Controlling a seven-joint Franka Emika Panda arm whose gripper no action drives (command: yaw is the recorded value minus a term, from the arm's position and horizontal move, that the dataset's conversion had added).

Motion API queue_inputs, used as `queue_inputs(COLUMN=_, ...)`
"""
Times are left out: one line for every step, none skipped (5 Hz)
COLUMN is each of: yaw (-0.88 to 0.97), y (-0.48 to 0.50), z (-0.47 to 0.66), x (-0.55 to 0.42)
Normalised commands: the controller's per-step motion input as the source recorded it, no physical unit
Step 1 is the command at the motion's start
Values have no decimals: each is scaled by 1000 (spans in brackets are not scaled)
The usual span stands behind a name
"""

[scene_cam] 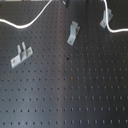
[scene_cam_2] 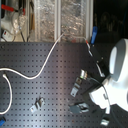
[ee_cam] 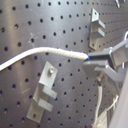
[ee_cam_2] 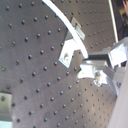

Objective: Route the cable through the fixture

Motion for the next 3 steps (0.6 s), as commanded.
queue_inputs(yaw=-688, y=-144, z=397, x=0)
queue_inputs(yaw=-683, y=-162, z=284, x=-223)
queue_inputs(yaw=-720, y=-180, z=189, x=-199)
